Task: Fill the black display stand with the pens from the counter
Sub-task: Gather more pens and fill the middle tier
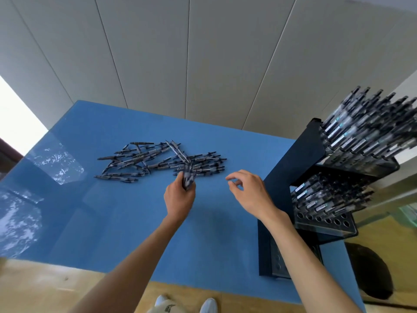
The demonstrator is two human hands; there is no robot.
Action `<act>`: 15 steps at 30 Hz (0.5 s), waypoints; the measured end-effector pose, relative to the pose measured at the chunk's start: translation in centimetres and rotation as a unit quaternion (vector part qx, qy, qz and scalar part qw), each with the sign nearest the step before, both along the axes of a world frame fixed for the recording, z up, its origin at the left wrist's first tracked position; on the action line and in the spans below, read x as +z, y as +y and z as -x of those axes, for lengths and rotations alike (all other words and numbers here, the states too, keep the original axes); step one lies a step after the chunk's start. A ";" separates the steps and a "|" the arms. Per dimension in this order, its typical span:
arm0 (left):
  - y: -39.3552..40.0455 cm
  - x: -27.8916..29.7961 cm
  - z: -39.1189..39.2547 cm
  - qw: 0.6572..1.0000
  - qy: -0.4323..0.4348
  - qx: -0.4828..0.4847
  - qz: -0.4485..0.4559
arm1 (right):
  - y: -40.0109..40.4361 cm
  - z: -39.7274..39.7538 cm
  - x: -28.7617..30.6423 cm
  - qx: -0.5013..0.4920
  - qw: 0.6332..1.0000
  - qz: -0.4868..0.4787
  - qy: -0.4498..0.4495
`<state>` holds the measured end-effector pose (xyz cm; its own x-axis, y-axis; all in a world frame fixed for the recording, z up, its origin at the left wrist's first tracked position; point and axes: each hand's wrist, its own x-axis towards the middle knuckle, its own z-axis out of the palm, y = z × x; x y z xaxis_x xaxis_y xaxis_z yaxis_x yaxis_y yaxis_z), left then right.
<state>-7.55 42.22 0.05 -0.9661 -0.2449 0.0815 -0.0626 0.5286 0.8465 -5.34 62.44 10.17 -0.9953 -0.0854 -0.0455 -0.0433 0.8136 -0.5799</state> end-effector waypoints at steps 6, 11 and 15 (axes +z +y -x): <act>-1.6 2.7 -0.8 0.961 0.011 0.097 -0.257 | -1.1 -0.4 0.1 0.018 1.000 0.002 0.007; -3.6 -0.2 -1.8 0.965 -0.071 0.095 -0.235 | -1.4 -1.2 0.0 0.028 1.000 0.004 0.003; -4.6 -0.9 -2.1 0.969 -0.075 0.095 -0.215 | -1.1 -1.6 0.1 0.026 1.000 0.003 0.005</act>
